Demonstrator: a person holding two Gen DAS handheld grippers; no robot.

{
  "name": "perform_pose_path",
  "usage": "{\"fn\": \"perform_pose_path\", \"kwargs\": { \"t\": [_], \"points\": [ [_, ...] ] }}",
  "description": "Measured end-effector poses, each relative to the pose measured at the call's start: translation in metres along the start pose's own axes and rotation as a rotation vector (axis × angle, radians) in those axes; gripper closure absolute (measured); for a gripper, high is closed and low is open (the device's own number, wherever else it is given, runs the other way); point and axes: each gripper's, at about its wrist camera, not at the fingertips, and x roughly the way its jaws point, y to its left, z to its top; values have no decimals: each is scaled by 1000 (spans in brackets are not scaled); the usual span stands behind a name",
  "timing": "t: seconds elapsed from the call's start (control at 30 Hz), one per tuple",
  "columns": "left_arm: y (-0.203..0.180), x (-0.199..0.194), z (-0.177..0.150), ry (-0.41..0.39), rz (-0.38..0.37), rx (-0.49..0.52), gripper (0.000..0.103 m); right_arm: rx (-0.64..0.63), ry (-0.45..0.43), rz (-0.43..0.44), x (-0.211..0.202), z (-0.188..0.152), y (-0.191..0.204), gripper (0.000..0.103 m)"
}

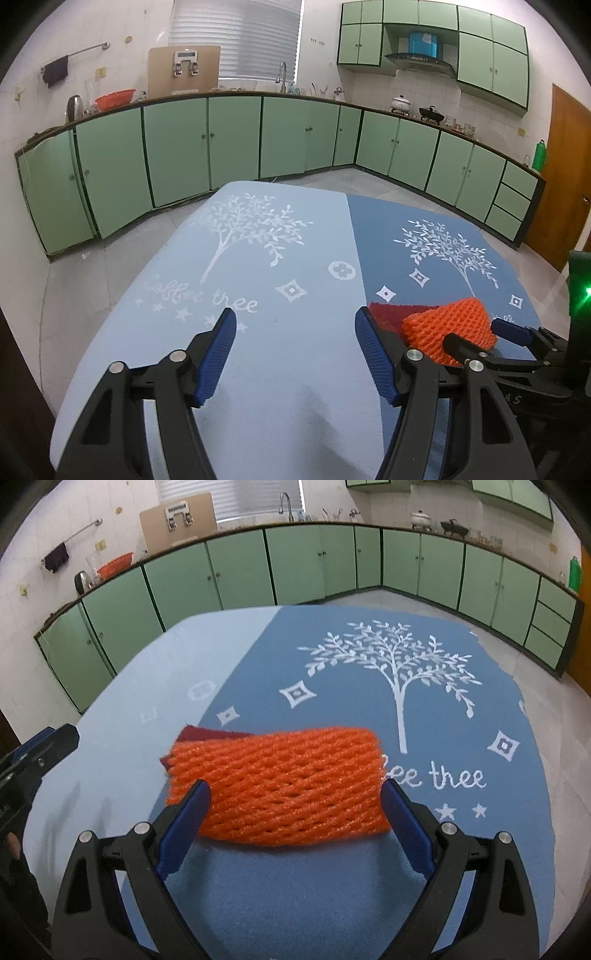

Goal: Collect trash
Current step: 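Return to the table and grasp the orange foam net with the right gripper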

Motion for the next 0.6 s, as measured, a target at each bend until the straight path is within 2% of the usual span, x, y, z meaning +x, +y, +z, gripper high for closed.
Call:
{"fn": "perform_pose_path", "kwargs": {
  "t": [0.2, 0.3, 0.4, 0.5, 0.57, 0.6],
  "points": [
    [1, 8, -1, 20, -3, -10, 37, -18, 23, -9, 4, -2, 3, 23],
    [-1, 9, -1, 25, -8, -7, 37, -38, 20, -1, 3, -2, 6, 32],
    [-4, 10, -1, 31, -16, -9, 37, -45, 19, 23, 1, -3, 7, 43],
    [-9, 10, -2, 32, -21, -1, 37, -45, 18, 54, -1, -3, 7, 58],
    [-13, 10, -2, 32, -26, 7, 37, -44, 19, 89, -3, -3, 7, 73],
    [-15, 10, -1, 32, -28, 10, 37, -39, 21, 108, -5, -4, 6, 76]
  ]
}}
